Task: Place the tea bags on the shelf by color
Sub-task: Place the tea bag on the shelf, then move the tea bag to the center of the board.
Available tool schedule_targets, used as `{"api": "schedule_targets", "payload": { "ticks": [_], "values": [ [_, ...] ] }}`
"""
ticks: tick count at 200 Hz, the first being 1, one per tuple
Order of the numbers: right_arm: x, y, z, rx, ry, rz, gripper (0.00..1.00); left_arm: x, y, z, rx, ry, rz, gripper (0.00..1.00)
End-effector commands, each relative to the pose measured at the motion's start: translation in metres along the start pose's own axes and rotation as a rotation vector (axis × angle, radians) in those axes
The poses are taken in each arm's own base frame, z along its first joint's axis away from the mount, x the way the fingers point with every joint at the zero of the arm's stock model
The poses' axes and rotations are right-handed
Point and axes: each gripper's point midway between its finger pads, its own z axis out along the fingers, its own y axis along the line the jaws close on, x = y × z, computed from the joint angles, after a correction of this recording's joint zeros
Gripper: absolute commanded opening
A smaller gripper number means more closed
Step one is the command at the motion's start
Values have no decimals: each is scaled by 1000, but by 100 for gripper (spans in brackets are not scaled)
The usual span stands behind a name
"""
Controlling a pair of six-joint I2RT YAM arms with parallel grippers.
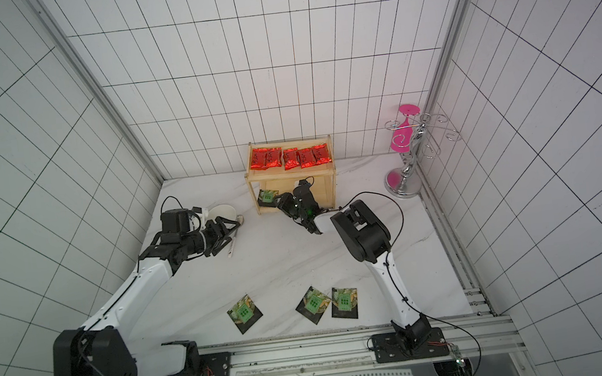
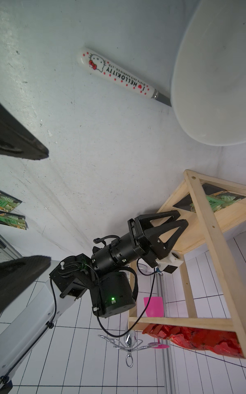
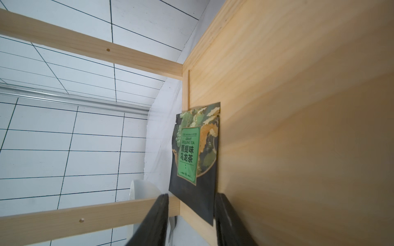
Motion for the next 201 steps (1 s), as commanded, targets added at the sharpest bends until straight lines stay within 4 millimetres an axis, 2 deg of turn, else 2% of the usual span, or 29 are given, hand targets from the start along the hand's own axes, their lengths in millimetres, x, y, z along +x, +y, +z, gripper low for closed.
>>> {"api": "schedule_targets", "payload": {
  "ticks": [1, 20, 37, 55, 76, 92, 115, 131, 151, 170, 186, 201],
  "values": [
    [-3, -11, -5, 117, 5, -23, 41, -1, -1, -2, 13, -9, 6, 75],
    [1, -1, -11, 111, 24, -74, 42, -1, 0, -3, 12, -13, 4, 75],
    [10, 11, -25, 89, 44, -145, 43, -2, 1, -5, -1, -19, 4, 75],
    [24, 30, -49, 75, 65, -267, 45, -1, 9, -7, -44, -30, -7, 74],
    [52, 41, -79, 66, 112, -409, 47, 2, 15, -10, -69, -34, -21, 74],
    [82, 43, -99, 33, 173, -509, 49, 5, 12, -15, -56, -38, -27, 74],
    [131, 32, -132, 39, 277, -698, 49, 7, 16, -26, -93, -66, -20, 74],
    [163, 39, -156, 46, 295, -881, 52, 7, 27, -35, -150, -97, -31, 75],
    [210, 62, -180, 36, 317, -1127, 58, 7, 42, -43, -207, -127, -41, 75],
    [257, 70, -190, -5, 362, -1300, 65, 7, 54, -45, -233, -148, -69, 75],
    [289, 71, -191, -37, 409, -1417, 65, 5, 64, -49, -268, -155, -86, 75],
    [315, 73, -188, -60, 440, -1515, 70, 0, 73, -55, -297, -167, -110, 75]
  ]
}}
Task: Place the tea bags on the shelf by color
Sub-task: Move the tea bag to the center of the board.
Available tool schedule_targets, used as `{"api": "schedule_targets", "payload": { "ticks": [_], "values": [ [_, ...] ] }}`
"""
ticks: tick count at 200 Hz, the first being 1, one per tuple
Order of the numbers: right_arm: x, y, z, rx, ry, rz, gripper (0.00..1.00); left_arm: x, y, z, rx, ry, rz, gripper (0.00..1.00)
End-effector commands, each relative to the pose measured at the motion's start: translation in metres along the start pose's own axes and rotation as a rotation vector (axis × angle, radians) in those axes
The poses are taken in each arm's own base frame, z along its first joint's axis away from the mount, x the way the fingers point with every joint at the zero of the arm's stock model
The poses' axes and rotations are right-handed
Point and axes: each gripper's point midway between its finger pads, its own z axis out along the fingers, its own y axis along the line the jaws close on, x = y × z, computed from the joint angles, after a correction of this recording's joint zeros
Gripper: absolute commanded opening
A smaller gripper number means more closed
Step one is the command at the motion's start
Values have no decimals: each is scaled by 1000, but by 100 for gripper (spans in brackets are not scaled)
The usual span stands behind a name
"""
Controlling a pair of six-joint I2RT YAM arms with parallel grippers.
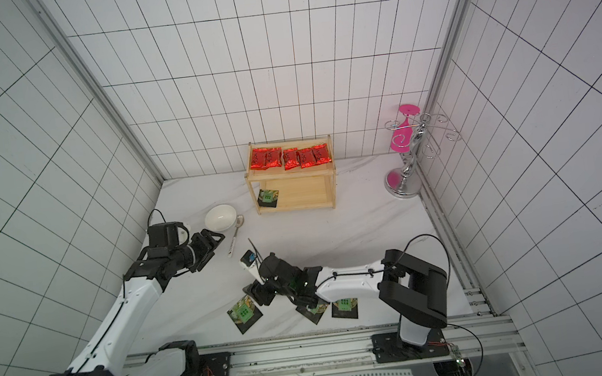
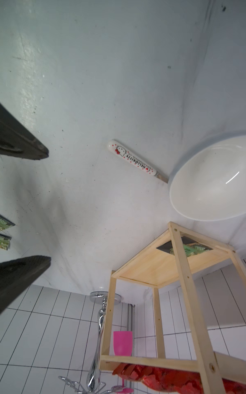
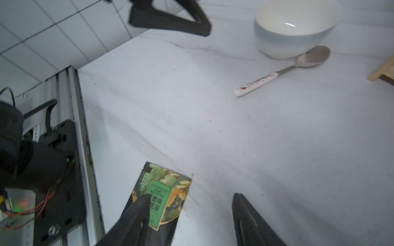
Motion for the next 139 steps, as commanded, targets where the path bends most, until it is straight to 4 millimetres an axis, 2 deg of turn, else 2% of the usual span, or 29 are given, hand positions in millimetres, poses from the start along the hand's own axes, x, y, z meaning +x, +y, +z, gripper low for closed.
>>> {"api": "schedule_targets", "payload": {
  "ticks": [1, 20, 42, 61, 115, 139],
  "values": [
    [13, 9, 18, 73, 80, -240, 71, -7, 22, -4, -78, -27, -16, 75],
    [19, 23, 35, 71, 134, -303, 74, -13, 30, -7, -79, -16, -53, 75],
    [23, 26, 51, 59, 153, -316, 81, -13, 31, -6, -66, 6, -68, 75],
    [34, 24, 63, 69, 201, -324, 82, -10, 29, -3, -38, 21, -77, 75],
    [56, -4, 64, 131, 250, -289, 81, -4, 29, 2, 1, 31, -74, 74],
    [67, -28, 61, 183, 270, -254, 80, -2, 29, 4, 19, 21, -76, 75]
  ]
}}
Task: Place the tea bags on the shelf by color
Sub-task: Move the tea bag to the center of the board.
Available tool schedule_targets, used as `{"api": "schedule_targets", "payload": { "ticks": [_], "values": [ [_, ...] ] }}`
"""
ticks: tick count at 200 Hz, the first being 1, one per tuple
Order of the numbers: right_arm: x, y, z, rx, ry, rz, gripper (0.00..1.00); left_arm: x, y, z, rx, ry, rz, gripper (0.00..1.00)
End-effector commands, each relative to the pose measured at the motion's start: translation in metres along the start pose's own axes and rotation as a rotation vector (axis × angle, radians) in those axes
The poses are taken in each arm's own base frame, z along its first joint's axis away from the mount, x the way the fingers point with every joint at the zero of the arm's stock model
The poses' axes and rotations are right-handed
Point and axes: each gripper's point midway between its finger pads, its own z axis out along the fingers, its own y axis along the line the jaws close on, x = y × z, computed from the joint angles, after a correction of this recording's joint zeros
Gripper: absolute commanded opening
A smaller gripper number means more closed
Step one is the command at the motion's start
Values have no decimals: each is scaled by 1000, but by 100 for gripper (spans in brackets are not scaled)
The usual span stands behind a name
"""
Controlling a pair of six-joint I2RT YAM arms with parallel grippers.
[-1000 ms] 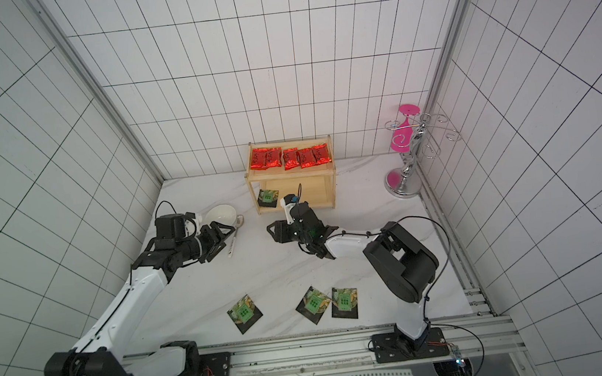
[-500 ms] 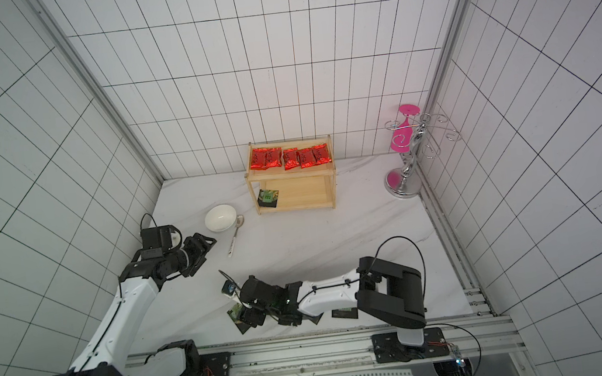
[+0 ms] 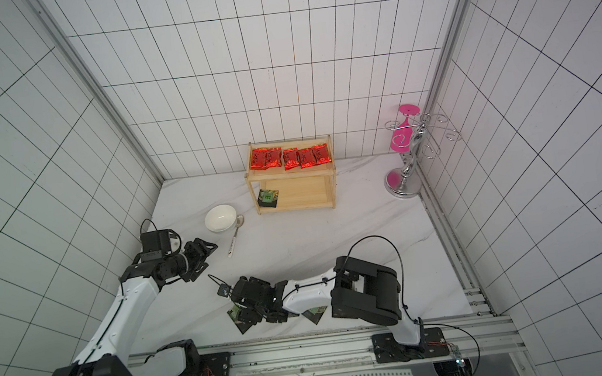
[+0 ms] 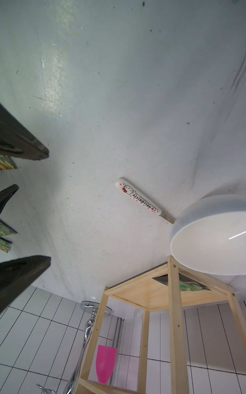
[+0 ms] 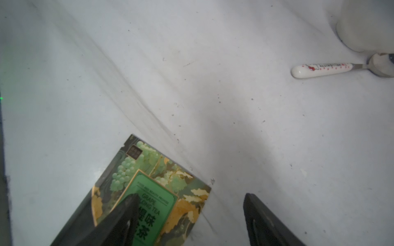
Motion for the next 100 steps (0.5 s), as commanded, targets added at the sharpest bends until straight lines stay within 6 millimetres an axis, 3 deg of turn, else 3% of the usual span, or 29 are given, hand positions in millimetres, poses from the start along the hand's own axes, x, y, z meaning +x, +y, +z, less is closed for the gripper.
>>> {"api": "schedule_targets", "payload": {
  "ticks": [1, 72, 100],
  "values": [
    [27, -23, 5, 62, 58, 36, 80, -2, -8, 0, 55, -20, 25, 75],
    [74, -85, -1, 189, 114, 201, 79, 18, 3, 22, 38, 37, 17, 75],
    [72, -118, -14, 222, 73, 272, 79, 23, 10, 29, 29, 56, 7, 75]
  ]
}}
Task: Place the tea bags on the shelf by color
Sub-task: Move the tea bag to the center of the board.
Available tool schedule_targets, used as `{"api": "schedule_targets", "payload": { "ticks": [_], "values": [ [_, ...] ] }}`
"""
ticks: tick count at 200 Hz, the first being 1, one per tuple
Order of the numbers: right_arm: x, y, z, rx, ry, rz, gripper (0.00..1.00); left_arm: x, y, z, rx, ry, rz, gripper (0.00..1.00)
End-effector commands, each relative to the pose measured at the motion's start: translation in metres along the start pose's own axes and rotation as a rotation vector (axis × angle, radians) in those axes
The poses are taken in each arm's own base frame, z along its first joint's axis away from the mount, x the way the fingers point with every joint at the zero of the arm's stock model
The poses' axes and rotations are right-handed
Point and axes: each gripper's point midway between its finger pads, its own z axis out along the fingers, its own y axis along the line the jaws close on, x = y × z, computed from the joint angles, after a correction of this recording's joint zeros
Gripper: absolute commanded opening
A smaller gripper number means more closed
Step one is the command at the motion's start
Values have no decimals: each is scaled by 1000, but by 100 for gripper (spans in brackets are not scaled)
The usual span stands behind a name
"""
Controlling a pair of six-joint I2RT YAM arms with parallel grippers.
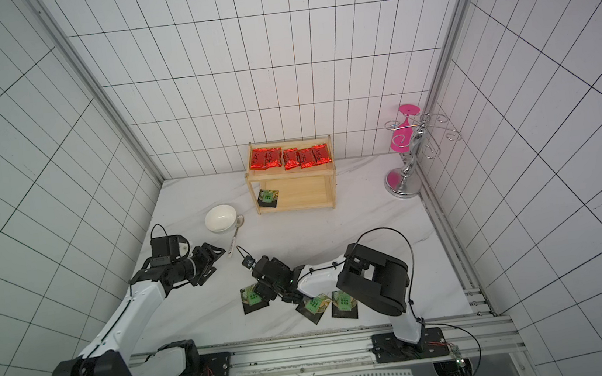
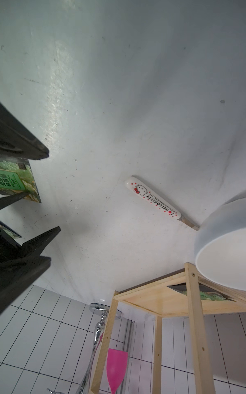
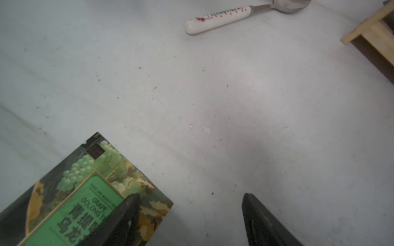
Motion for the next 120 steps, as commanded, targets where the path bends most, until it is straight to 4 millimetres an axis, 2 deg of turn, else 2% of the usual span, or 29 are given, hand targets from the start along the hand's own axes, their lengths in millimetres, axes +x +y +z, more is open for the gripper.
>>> {"api": "schedule_targets", "payload": {
  "ticks": [1, 19, 36, 58, 84, 97, 120],
  "values": [
    [22, -37, -4, 73, 56, 47, 79, 2, 2, 7, 12, 6, 0, 75],
    [19, -56, -3, 100, 60, 75, 78, 14, 6, 15, 1, 42, 5, 75],
    [5, -60, -11, 80, 26, 100, 77, 37, 9, 26, -11, 86, 46, 75],
    [-18, -46, -34, -66, -74, 213, 72, 65, 8, 41, 0, 169, 108, 75],
    [-36, -26, -51, -248, -170, 358, 59, 81, 13, 53, -19, 251, 145, 73],
    [-40, -18, -51, -310, -191, 400, 50, 88, 19, 57, -40, 284, 154, 72],
    [-31, -15, -44, -357, -172, 455, 40, 103, 26, 65, -61, 347, 168, 71]
  ]
}}
